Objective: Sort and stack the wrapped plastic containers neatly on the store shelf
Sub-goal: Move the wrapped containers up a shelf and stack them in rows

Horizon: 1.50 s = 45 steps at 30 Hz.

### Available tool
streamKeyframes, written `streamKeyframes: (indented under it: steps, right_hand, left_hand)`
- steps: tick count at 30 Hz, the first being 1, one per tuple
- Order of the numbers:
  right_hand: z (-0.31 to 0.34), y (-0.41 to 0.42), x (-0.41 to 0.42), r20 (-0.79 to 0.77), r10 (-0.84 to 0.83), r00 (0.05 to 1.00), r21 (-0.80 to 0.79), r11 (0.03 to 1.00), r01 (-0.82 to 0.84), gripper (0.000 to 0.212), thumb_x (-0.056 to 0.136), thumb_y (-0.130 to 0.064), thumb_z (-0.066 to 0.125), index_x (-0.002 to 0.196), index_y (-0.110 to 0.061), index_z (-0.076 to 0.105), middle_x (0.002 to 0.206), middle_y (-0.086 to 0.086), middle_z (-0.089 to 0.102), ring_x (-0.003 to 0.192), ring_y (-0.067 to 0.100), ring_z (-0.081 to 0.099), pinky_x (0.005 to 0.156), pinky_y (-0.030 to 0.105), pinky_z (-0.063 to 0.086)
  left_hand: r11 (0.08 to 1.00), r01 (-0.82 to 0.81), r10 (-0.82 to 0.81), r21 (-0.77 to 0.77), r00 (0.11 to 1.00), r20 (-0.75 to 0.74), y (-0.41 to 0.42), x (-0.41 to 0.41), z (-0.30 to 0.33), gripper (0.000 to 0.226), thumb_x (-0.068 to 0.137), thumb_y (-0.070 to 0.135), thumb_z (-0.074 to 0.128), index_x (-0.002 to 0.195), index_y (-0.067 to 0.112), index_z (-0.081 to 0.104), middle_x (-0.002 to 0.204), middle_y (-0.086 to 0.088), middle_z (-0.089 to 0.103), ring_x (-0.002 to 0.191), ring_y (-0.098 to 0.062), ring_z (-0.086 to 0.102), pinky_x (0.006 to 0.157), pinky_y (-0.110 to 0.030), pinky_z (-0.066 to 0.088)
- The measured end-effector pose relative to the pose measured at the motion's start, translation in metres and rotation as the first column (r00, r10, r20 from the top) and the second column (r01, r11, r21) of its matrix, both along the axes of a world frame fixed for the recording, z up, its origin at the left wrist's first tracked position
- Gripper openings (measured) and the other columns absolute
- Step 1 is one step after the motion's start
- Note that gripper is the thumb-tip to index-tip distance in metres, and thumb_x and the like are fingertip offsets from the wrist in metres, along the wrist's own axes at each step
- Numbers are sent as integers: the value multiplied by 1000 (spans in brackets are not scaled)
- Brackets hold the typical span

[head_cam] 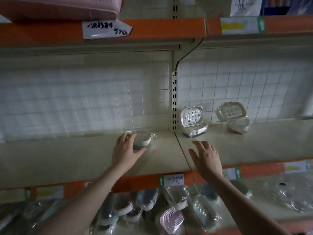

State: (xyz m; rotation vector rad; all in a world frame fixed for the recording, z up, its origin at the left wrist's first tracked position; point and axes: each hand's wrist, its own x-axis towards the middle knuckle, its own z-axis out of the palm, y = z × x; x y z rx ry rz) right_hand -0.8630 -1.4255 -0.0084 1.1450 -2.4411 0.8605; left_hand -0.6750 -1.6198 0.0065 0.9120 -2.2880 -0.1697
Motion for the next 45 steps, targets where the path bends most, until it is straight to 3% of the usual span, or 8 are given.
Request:
streamKeyframes:
  steps: [11,18,26,29,32,38,41,45]
  right_hand:
    - [-6,-43,-82,22,-36,999,51,998,35,39,88,-31,61,123,-15,57,115,13,57,107,33,52,89,39,39]
    - [1,-51,-129,15,28,1000,121,992,-30,43,91,-36,53,131,-19,48,128,10,48,116,28,48,94,35,36]
    - [4,-63,-152,9,117,993,120,986,-117,51,90,-33,54,137,-18,41,137,11,41,121,29,44,97,37,36]
    - [10,-71,-157,-28,143,989,108,984,-140,56,91,-33,54,141,-18,35,139,12,39,124,28,41,100,37,35]
    - [16,-79,-160,-61,177,982,100,980,-170,60,93,-33,52,146,-20,27,149,14,27,133,29,33,107,38,29]
    - [24,-100,-168,-99,189,977,105,978,-179,65,94,-39,47,149,-24,16,155,11,17,142,25,19,111,37,23]
    - [26,-110,-172,-115,192,975,127,976,-177,71,93,-44,47,150,-27,10,157,10,13,144,23,13,113,36,20]
    - [26,-121,-174,-131,191,973,166,972,-168,83,87,-57,50,150,-27,4,154,11,15,143,24,13,114,37,17]
  left_hand:
    - [990,89,-124,112,924,362,-74,-65,-14,106,60,75,64,148,28,29,158,3,18,146,-18,10,117,-40,5]
    - [998,60,-66,33,965,253,-62,-81,-13,74,69,50,78,135,25,53,144,4,47,134,-14,41,108,-24,26]
    - [977,96,-173,193,883,437,-38,-80,22,85,59,83,58,130,35,56,132,13,57,120,-11,52,99,-25,38]
    - [957,94,-213,276,872,441,-33,-82,39,87,48,93,43,103,30,69,99,9,68,91,-12,60,80,-30,45]
    - [929,103,-239,354,900,366,-36,-87,48,68,57,87,44,64,20,47,62,5,46,59,-12,44,57,-29,31]
    - [875,105,-234,473,946,223,-53,-97,48,57,69,71,48,86,19,65,83,2,63,76,-11,55,70,-28,40]
    - [923,119,-164,366,982,94,-62,-99,45,39,79,54,64,107,27,67,105,8,68,94,-10,62,88,-30,48]
    - [997,74,-73,-9,997,32,-67,-101,46,11,83,27,71,93,25,73,92,13,70,82,-7,64,76,-25,50]
